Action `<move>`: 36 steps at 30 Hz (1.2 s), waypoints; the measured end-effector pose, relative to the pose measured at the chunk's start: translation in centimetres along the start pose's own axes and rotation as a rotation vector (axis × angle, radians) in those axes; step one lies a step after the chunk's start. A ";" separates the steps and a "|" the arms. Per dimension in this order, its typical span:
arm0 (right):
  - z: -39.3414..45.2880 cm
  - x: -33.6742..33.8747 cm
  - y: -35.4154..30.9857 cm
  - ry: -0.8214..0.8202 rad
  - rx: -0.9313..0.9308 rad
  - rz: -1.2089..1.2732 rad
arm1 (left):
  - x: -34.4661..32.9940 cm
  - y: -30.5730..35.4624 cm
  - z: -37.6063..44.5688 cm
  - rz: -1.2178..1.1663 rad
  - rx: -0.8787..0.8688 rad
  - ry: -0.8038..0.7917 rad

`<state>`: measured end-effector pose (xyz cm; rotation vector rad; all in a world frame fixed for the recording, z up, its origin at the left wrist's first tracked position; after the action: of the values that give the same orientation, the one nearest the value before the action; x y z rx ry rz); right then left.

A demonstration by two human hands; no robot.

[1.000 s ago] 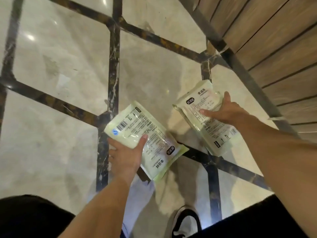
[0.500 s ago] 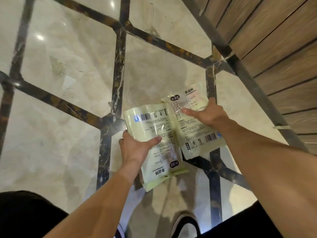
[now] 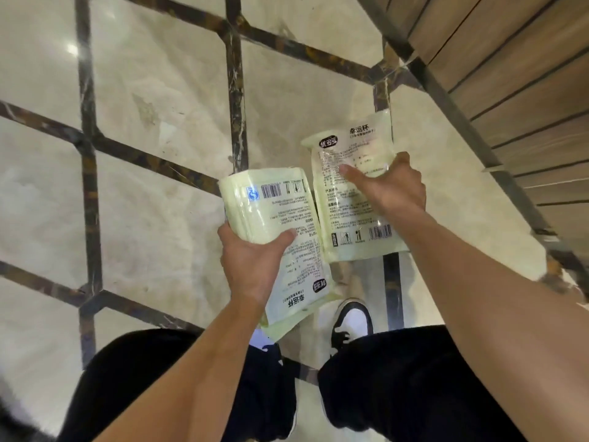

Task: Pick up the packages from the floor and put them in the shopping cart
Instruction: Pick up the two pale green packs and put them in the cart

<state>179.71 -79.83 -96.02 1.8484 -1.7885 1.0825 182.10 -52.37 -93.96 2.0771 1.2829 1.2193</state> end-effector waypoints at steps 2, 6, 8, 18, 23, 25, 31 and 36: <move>-3.8 4.1 0.8 0.023 0.006 0.108 | 3.2 2.9 -2.7 -0.011 -0.023 -0.040; -12.5 14.5 2.4 0.066 -0.022 0.314 | 9.1 10.9 -9.5 -0.017 -0.046 -0.133; -17.1 20.6 2.4 0.063 -0.064 0.354 | 11.5 16.5 -13.6 -0.051 -0.059 -0.148; -40.3 51.7 3.3 0.303 -0.063 0.474 | 16.0 46.6 -30.9 -0.150 -0.376 -0.488; -52.4 63.0 9.6 0.570 -0.108 0.566 | 14.6 57.6 -41.9 -0.187 -0.569 -0.769; -56.6 66.1 13.7 0.671 -0.177 0.595 | 13.6 60.4 -47.0 -0.138 -0.652 -0.910; -70.3 70.0 27.8 0.951 -0.329 0.756 | 10.7 62.8 -65.1 -0.025 -0.928 -1.303; -81.9 67.9 41.0 1.071 -0.559 0.878 | 9.1 58.5 -80.4 0.141 -1.079 -1.580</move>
<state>111.77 -74.40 -4.66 -0.0095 -1.8195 1.2549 145.97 -81.09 -5.45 1.4367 -0.2631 -0.0592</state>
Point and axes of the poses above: each hand's wrist, its own z-axis towards the middle knuckle, its own x-axis out of the back of the hand, y = z × x, the point moved 5 cm from there along z, towards the middle knuckle, and after that the axes turned 10 degrees about -x, right-handed, at the moved point
